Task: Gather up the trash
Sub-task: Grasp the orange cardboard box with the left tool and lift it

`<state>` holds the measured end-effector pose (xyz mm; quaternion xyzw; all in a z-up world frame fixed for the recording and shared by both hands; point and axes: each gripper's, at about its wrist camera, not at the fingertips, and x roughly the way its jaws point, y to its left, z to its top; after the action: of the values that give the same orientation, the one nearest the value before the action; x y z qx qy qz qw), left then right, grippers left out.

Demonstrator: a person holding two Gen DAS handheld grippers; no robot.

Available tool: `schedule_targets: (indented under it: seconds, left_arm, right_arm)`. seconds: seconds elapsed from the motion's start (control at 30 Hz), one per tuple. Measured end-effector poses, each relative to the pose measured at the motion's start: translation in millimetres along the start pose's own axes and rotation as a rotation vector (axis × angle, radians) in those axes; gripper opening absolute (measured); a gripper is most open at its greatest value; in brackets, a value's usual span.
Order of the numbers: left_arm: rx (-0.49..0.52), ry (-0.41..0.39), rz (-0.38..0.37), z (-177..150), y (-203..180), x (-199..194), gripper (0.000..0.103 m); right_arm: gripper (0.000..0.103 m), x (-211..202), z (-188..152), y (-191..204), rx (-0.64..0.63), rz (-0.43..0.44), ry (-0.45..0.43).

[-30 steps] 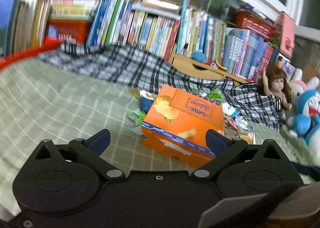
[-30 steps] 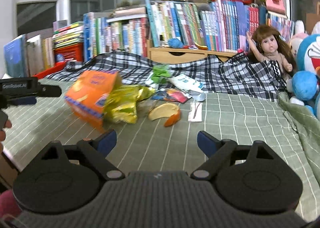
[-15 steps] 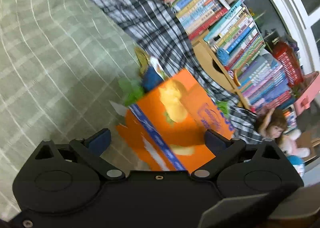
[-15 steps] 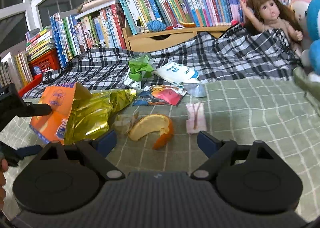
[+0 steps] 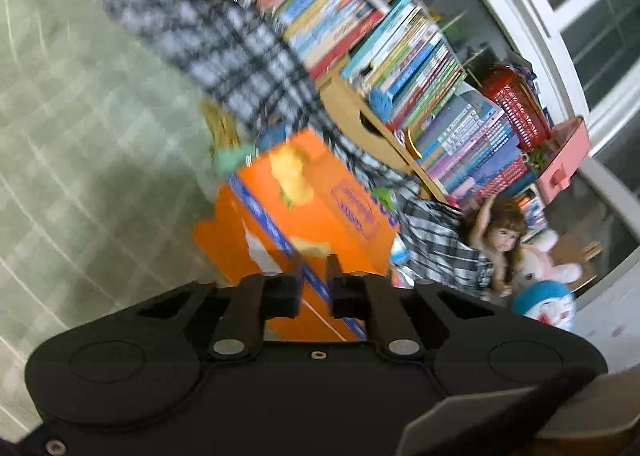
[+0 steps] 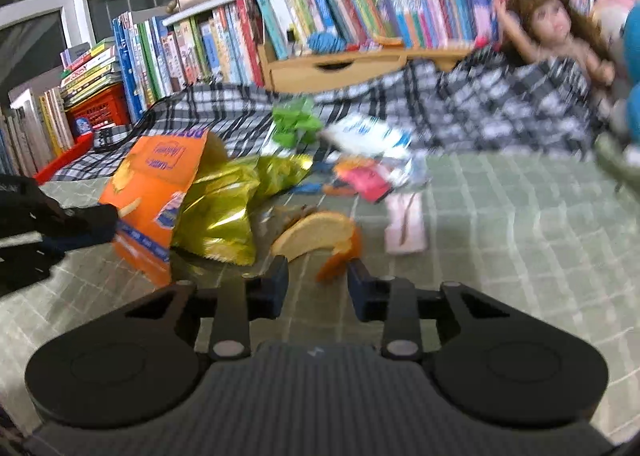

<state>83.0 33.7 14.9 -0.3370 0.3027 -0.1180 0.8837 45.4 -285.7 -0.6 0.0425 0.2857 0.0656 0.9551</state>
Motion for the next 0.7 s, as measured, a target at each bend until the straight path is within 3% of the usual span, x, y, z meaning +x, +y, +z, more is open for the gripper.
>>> schedule_targets:
  seconds: [0.03, 0.07, 0.1, 0.13, 0.23, 0.37, 0.47, 0.57, 0.67, 0.7]
  left_arm:
    - [0.039, -0.031, 0.038, 2, -4, -2, 0.044]
    - [0.079, -0.069, 0.084, 4, -8, -5, 0.059]
    - [0.118, -0.114, 0.14, 5, -12, -8, 0.084]
    - [0.16, -0.153, 0.194, 7, -15, -9, 0.092]
    - [0.291, -0.177, 0.239, 9, -23, -6, 0.095]
    - [0.414, -0.139, 0.188, 2, -30, -1, 0.099]
    - [0.521, -0.163, 0.167, -10, -38, 7, 0.103]
    - [0.54, -0.143, 0.207, -11, -41, 22, 0.103]
    - [0.43, -0.06, 0.132, -4, -32, 29, 0.085]
    - [0.384, -0.047, 0.102, -3, -27, 29, 0.072]
  right_arm:
    - [0.06, 0, 2, 0, -0.011, -0.007, -0.005]
    - [0.066, 0, 4, -1, -0.016, -0.006, -0.006]
    - [0.069, 1, 6, -1, -0.018, -0.005, -0.006]
    - [0.07, 3, 7, -1, -0.026, -0.005, -0.005]
    - [0.081, 10, 10, 5, -0.08, -0.018, -0.005]
    - [0.085, 22, 11, 16, -0.154, -0.022, 0.005]
    - [0.087, 31, 12, 21, -0.186, -0.012, 0.017]
    - [0.087, 39, 12, 23, -0.188, -0.002, 0.039]
    - [0.083, 40, 10, 22, -0.17, 0.023, 0.05]
    - [0.076, 38, 9, 21, -0.164, 0.029, 0.047]
